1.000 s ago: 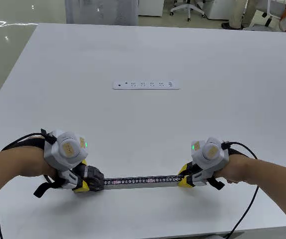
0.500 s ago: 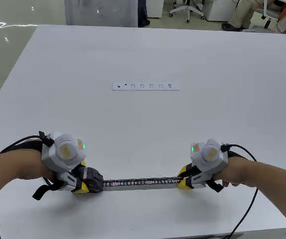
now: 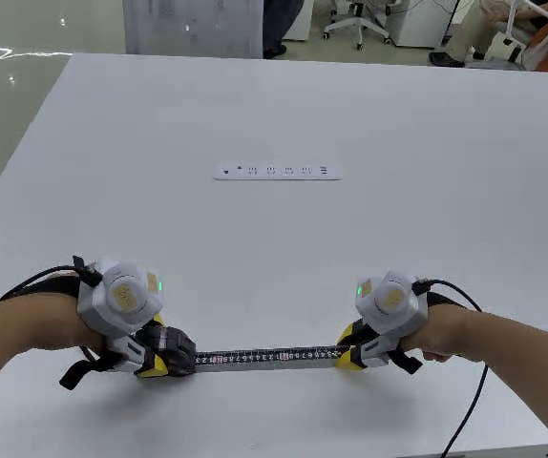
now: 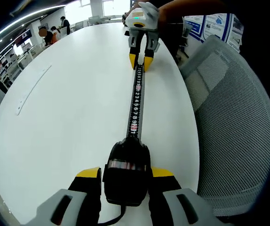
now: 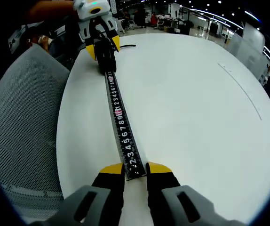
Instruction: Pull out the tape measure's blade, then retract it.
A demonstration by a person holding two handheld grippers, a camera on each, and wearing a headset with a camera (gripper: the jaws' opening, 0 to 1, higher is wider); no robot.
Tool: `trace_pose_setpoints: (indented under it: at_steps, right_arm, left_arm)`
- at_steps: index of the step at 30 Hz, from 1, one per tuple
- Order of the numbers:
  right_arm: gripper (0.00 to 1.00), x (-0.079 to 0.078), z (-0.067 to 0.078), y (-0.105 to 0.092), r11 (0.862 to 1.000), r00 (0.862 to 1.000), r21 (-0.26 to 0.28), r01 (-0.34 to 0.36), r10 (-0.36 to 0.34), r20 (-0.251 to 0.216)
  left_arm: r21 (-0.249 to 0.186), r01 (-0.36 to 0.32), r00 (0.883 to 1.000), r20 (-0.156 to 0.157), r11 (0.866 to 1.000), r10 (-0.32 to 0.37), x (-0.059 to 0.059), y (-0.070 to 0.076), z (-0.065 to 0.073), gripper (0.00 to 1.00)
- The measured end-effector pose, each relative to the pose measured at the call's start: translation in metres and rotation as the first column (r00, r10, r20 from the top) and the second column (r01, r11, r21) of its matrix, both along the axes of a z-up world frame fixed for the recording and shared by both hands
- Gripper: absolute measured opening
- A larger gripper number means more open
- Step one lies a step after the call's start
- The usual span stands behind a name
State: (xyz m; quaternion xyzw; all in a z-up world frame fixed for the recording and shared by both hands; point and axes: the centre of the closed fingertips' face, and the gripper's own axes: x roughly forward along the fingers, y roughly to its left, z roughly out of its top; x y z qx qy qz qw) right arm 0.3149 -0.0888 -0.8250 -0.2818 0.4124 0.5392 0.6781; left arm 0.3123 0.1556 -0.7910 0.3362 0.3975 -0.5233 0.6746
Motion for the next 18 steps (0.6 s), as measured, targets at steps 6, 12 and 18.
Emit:
trace_pose_setpoints:
  at_steps: [6,12,18]
  right_arm:
    - [0.37,0.003,0.007,0.005,0.999,0.999,0.028,0.020,-0.021,0.044]
    - [0.42,0.008,0.021,0.002,0.996,0.993,0.064,0.066,-0.072,0.090]
    - [0.50,0.011,0.039,-0.005,0.968,0.976,0.168,0.187,-0.203,0.083]
  left_arm:
    - [-0.029,-0.104,0.995,0.010,0.994,0.104,0.005,0.012,0.006,0.53]
    - [-0.140,-0.277,0.960,0.006,0.951,0.280,0.009,0.019,0.018,0.78]
    - [-0.241,-0.388,0.910,0.054,0.890,0.411,0.016,0.032,0.032,0.97]
